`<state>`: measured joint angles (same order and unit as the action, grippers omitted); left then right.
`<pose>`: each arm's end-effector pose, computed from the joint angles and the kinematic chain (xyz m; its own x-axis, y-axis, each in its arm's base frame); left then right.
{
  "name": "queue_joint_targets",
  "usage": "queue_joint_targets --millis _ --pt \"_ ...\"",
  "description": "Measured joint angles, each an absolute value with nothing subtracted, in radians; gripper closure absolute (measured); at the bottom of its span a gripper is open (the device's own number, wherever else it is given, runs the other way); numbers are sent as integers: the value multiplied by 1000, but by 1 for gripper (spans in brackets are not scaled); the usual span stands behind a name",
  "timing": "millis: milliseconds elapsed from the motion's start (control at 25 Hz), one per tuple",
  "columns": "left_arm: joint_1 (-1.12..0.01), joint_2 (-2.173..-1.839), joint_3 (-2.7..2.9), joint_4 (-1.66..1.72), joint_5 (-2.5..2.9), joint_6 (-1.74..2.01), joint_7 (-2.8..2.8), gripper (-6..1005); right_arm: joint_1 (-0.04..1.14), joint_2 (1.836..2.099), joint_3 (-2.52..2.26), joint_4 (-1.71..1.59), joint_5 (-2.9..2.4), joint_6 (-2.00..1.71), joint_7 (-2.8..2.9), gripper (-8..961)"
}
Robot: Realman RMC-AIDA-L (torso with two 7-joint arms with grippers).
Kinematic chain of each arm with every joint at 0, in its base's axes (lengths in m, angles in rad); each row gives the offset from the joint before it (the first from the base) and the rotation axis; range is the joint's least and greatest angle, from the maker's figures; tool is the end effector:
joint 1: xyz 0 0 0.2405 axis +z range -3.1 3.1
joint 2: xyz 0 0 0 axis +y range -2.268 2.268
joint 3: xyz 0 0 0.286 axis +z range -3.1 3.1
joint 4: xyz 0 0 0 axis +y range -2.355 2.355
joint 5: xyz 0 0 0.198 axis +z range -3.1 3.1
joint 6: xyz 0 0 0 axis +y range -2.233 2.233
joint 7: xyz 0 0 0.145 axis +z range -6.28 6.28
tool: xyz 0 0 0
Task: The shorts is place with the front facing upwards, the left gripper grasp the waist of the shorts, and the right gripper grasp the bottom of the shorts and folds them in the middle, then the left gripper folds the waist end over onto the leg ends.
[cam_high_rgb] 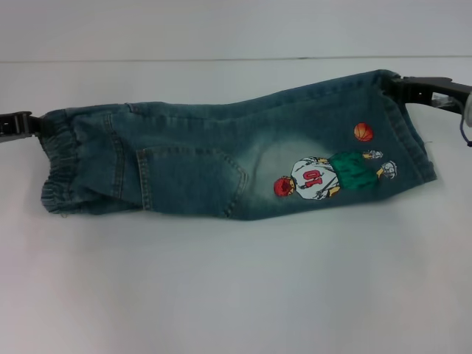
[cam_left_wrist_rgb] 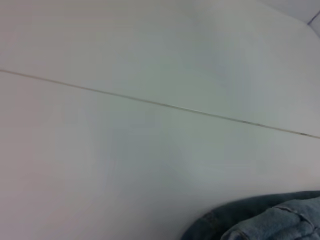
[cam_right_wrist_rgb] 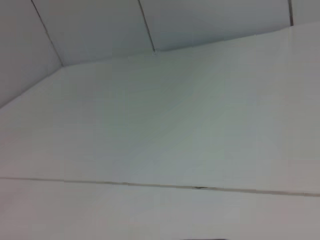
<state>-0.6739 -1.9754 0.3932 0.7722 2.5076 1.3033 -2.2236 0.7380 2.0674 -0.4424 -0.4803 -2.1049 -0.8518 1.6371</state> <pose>-0.3298 0.4026 0.0726 0.3398 0.7839 0.5196 0.9338 -0.2154 -0.2857 0.3034 0.4406 0.0013 0.5685 -0.5231 -0.6350 -0.8227 -0.3592 -0.4407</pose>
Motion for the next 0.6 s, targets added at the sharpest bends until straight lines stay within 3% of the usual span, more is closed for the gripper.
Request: queue_joint_targets --millis 600 --pt "-671 -1982 435 743 2514 1235 -2200 950 784 2074 -557 -454 -2104 -695 1636 918"
